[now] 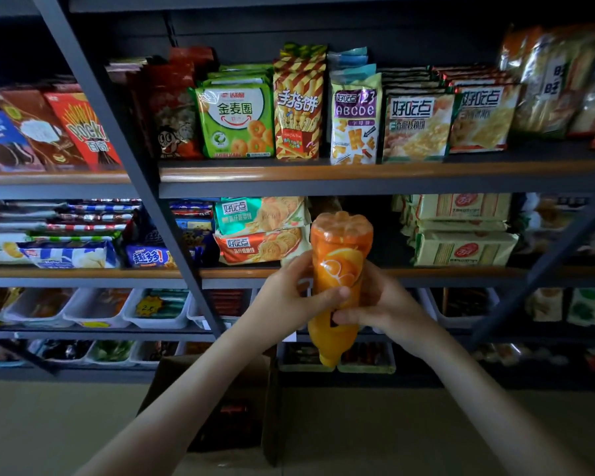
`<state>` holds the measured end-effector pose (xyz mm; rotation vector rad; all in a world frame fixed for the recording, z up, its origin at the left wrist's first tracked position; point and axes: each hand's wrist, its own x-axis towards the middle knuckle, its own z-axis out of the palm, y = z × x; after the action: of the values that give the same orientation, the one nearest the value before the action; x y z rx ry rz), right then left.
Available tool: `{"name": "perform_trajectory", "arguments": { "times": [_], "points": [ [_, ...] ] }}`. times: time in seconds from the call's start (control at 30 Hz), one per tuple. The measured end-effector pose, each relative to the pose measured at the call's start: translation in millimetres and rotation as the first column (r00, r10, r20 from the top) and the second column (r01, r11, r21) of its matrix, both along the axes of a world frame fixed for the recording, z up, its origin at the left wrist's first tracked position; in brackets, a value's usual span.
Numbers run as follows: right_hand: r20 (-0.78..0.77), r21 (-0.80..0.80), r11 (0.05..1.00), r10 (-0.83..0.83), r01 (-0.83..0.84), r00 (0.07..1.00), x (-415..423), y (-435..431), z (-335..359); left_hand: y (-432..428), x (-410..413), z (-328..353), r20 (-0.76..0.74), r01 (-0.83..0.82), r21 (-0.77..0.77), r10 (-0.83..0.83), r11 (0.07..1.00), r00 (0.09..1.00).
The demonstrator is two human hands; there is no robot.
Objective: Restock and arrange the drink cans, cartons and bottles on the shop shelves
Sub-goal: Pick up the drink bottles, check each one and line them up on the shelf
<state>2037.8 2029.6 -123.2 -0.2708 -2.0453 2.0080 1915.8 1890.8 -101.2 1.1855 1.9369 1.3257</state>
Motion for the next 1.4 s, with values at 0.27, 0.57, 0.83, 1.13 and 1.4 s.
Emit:
{"name": "perform_trajectory", "arguments": {
  "times": [0.27, 0.57, 0.83, 1.13, 1.4],
  "points": [
    [0.006, 0.240, 0.966, -0.103, 0.099, 0.995, -3, 10, -9, 8, -5, -4, -0.032, -0.142, 0.053, 0.144, 0.988, 0.989],
    [-0.171, 0.918, 0.384, 0.166, 0.096, 0.971, -9, 20, -8, 16, -19, 2, 0.698, -0.091, -0.279, 0.266, 0.956, 0.665],
    [-0.207, 0.533, 0.826, -0.084, 0.185, 0.975, -8, 7, 2, 6, -13, 13, 0.433, -0.034, -0.329, 0.183, 0.944, 0.883],
    [-0.186, -0.258, 0.961, -0.152, 0.101, 0.971, -9, 4, 17, -7, -1, 8, -0.100, 0.104, -0.220, -0.129, 0.970, 0.987],
    [0.084, -0.225, 0.932, -0.273, 0.285, 0.958, -10, -5, 21, 6, 16, 20, -0.539, -0.386, -0.244, 0.207, 0.889, 0.816]
  ]
}}
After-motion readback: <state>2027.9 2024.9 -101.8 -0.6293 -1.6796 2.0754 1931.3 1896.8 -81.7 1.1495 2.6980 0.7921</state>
